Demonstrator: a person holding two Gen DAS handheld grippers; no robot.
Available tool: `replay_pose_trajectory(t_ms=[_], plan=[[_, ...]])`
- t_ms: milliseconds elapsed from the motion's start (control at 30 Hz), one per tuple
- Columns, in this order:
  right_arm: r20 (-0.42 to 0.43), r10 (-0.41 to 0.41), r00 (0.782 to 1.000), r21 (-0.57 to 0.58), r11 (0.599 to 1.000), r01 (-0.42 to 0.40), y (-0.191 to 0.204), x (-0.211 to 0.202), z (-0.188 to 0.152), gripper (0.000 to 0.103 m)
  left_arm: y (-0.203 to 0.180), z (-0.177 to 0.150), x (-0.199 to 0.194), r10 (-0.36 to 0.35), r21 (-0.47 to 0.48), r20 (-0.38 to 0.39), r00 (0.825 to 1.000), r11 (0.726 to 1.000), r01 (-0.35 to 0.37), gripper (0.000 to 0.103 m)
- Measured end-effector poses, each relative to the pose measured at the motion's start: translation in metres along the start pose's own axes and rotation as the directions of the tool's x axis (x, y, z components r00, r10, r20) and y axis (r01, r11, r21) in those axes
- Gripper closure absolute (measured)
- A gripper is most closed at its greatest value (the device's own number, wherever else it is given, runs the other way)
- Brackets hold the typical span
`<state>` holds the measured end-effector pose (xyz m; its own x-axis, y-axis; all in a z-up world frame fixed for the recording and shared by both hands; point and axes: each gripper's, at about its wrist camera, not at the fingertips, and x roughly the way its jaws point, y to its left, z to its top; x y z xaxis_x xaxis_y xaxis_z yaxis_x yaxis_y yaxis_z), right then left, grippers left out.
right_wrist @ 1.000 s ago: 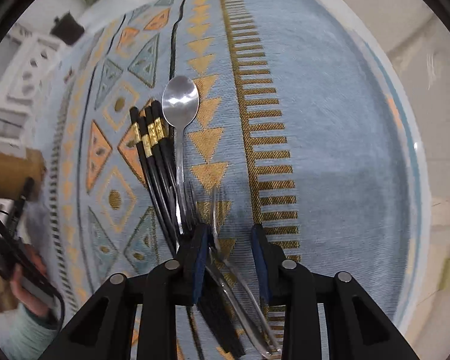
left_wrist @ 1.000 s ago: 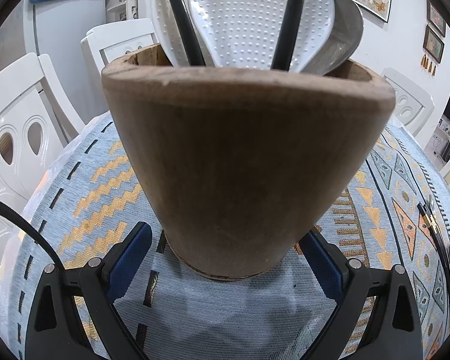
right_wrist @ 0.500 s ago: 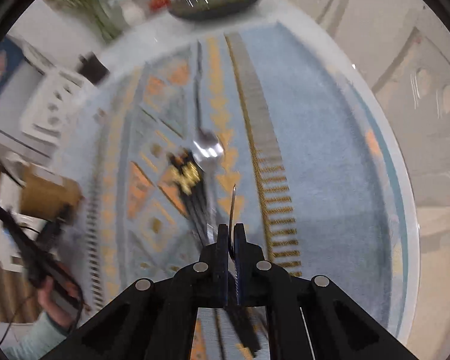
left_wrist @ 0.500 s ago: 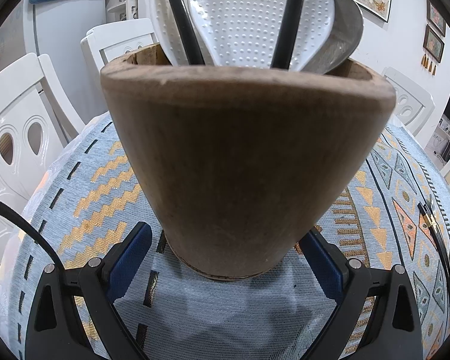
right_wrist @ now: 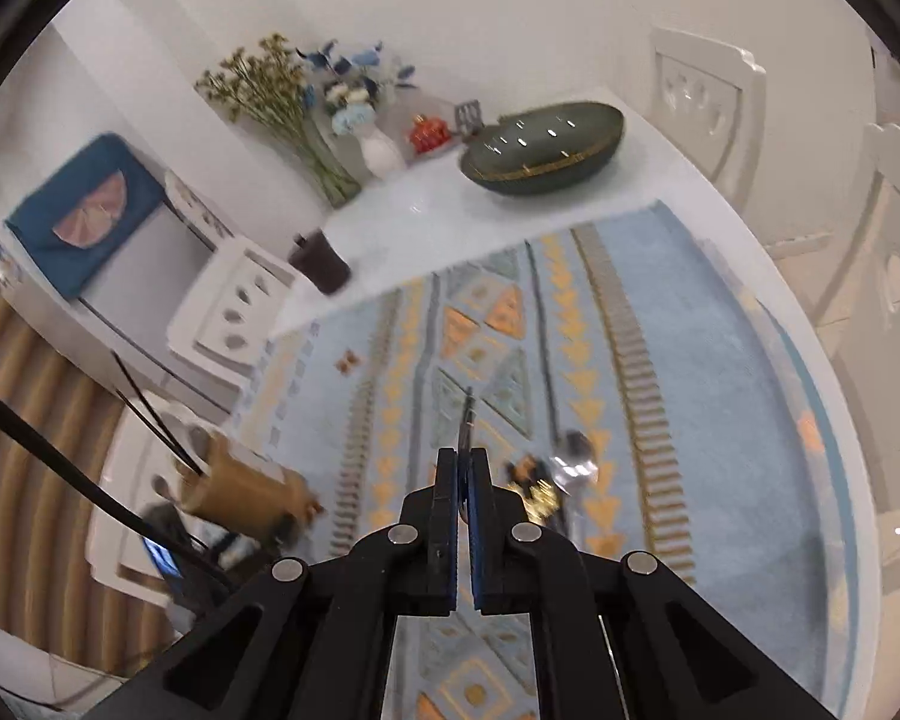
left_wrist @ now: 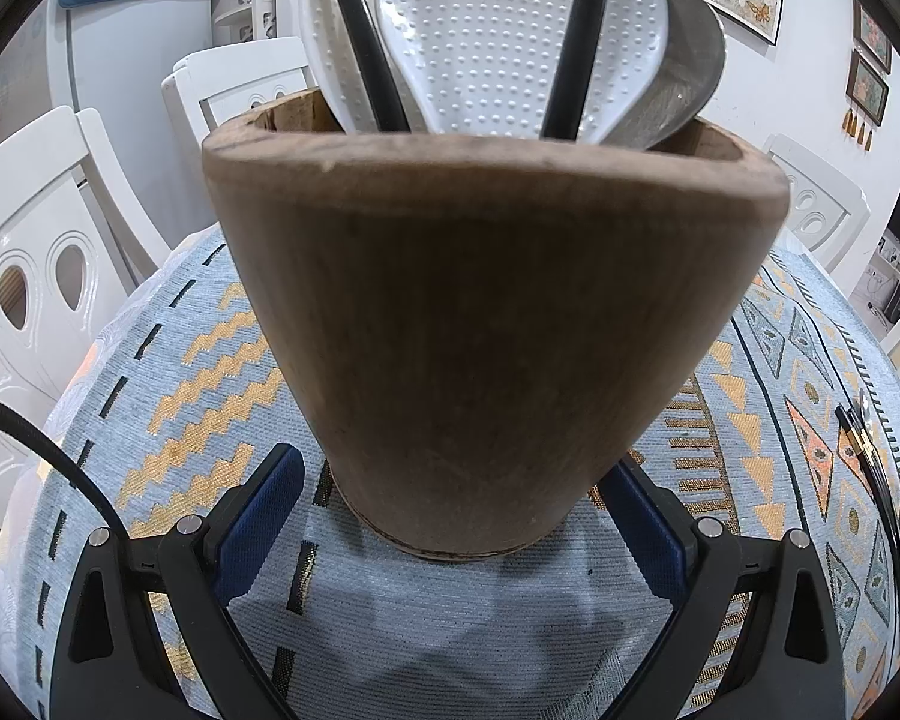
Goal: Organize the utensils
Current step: 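Lift the silver fork with the right tool and carry it over the cup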
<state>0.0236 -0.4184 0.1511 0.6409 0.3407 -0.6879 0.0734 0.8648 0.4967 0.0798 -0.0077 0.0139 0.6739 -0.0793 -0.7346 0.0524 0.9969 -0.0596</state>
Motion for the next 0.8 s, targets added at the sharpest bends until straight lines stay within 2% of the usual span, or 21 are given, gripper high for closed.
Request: replay_pose_trajectory(t_ms=[100,200,367,467,600,800], plan=[[0.033,0.086,0.996,0.002,0.996,-0.086,0.018,-0.005,0.014,0.101,0.0,0.0,0.0,0.002,0.002,0.0,1.0,1.0,-0.002,0.004],[0.063,0.186,0.981,-0.034,0.982,-0.184,0.049,-0.013,0.03,0.101,0.0,0.001,0.0,0.002,0.002,0.001,1.0,1.0,-0.002,0.004],[0.099,0.368,0.924,-0.11,0.927,-0.358,0.107,-0.024,0.055,0.101,0.0,0.0,0.0,0.002,0.002,0.002,1.0,1.0,-0.002,0.004],[0.095,0.447,0.889,-0.166,0.888,-0.429,0.144,-0.023,0.065,0.101,0.0,0.001,-0.001,0.005,0.003,0.005,1.0,1.0,-0.005,0.004],[0.048,0.514,0.857,-0.228,0.841,-0.491,0.19,-0.008,0.067,0.101,-0.001,0.001,0.0,0.006,0.003,0.006,1.0,1.0,-0.006,0.004],[-0.047,0.512,0.858,-0.285,0.816,-0.502,0.237,0.027,0.053,0.101,0.001,0.002,-0.002,0.005,0.002,0.013,1.0,1.0,-0.005,0.004]])
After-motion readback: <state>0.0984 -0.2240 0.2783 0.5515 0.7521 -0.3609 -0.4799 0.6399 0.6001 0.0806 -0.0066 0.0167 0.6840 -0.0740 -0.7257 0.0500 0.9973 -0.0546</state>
